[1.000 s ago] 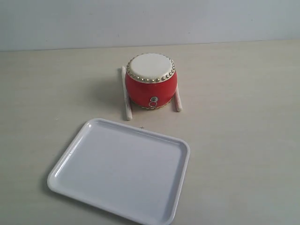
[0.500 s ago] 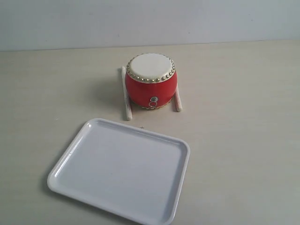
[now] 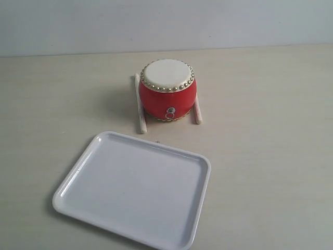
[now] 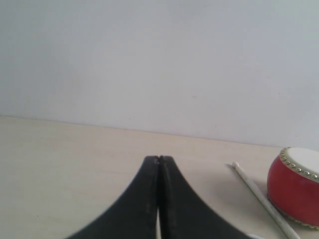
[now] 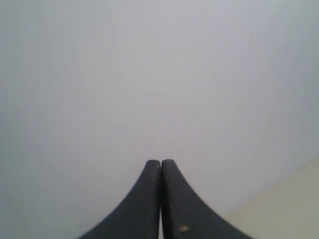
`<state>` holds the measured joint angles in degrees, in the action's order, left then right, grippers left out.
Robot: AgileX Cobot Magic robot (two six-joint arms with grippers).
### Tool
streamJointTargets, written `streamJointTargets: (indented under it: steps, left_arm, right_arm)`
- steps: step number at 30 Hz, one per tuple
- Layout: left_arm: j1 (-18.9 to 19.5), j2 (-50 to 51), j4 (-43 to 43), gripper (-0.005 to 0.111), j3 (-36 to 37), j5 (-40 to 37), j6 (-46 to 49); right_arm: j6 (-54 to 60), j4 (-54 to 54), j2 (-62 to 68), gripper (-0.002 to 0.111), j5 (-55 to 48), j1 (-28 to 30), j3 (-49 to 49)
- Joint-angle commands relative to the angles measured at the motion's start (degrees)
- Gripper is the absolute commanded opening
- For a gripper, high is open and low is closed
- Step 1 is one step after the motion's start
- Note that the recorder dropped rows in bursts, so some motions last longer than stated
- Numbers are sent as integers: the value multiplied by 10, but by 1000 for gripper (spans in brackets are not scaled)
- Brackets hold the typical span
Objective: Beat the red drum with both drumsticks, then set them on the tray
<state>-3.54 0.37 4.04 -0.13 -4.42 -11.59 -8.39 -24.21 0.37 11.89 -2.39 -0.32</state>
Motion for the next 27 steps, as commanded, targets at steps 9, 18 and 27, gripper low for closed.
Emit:
streamJointTargets:
  steps: [9, 18, 27]
  left_arm:
    - [1, -4, 2, 0, 1, 3, -5]
    - [1, -4, 2, 0, 1, 3, -5]
    - [1, -4, 2, 0, 1, 3, -5]
  right_arm:
    - [-97, -39, -4, 0, 278, 3, 3]
    - [-15, -119, 22, 0, 266, 3, -14]
    - [-90, 254, 413, 0, -151, 3, -310]
